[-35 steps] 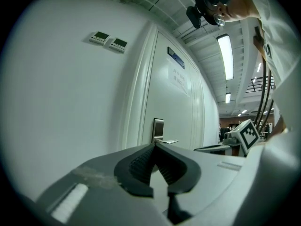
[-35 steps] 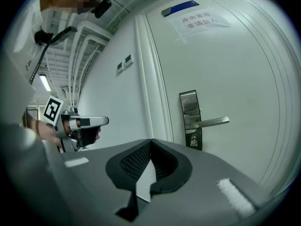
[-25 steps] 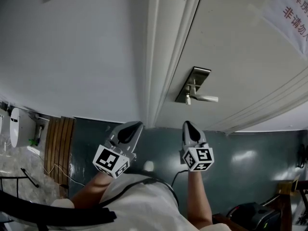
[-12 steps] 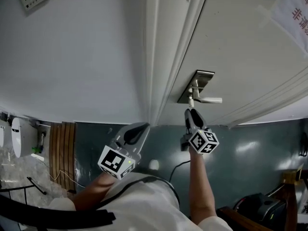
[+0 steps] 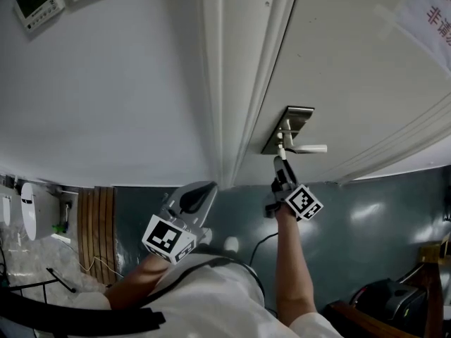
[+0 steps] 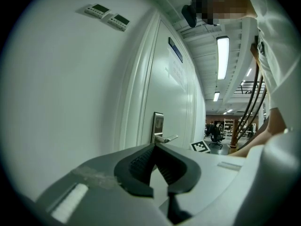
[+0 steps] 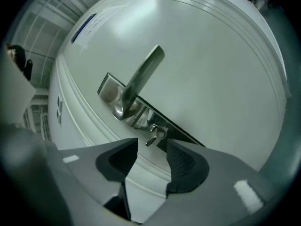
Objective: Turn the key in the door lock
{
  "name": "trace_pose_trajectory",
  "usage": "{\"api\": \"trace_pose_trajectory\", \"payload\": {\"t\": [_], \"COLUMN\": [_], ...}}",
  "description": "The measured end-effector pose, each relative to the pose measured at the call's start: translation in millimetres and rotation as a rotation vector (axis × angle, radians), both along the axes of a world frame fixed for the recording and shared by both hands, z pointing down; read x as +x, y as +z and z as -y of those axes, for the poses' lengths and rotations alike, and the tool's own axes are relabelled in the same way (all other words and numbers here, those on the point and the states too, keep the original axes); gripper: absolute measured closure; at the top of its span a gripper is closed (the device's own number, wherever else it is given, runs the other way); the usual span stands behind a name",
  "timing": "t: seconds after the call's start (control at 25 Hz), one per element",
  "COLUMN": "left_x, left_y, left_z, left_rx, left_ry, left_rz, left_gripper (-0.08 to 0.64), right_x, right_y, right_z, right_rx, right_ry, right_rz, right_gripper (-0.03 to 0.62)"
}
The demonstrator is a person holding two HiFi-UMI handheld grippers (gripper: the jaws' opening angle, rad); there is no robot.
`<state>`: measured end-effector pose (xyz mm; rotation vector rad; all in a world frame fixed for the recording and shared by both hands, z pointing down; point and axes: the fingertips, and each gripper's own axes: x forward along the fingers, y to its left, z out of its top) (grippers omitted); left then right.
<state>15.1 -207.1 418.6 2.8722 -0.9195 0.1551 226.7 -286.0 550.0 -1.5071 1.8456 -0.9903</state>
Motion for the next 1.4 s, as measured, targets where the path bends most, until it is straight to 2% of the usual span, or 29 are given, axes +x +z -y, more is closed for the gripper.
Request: {"api": "trace_pose_trajectory", "payload": {"t": [0.16,0.24,0.4,0.68,0.8,1.08,1.4], "left_x": [-1,-2,-4,-5,-6,-7,-11], "left_y": [1,0,-1,-2,-3,-5,-4], "left_z": [0,1,2,-1,-1,-5,-12], "left_rx": [0.002,0.005,0.010,0.016,0.026,0.026,0.035], "left_ry": [-0.002,-0.008,-0.019,-0.032,-0.030,-0.044,-0.055], "left_rz": [0.011,0.015,0.016,0.019,0.027,0.018,0.024], "left_gripper": [0.557,0.557,0.557,0.557,0.557,0.557,0.557], "right_x": [5,7,7,12,9,4,3], "right_y": [-5,-8,-10,-4,-6,-9,-6], "right_z": [6,8,11,10,10,12,13], "right_rx": [0.072,0.100,0.098,0.021,-0.007,-0.065,-0.121], "right_ry": [0.005,0.006,-0.004,0.025,0.029,0.015,-0.008], "right_rz": [0.158,0.204,0.184,0.111,0.019,-0.277,-0.677], "right_gripper": [0.405,0.436,0.512,0.546,0.551,0.555,0.549]}}
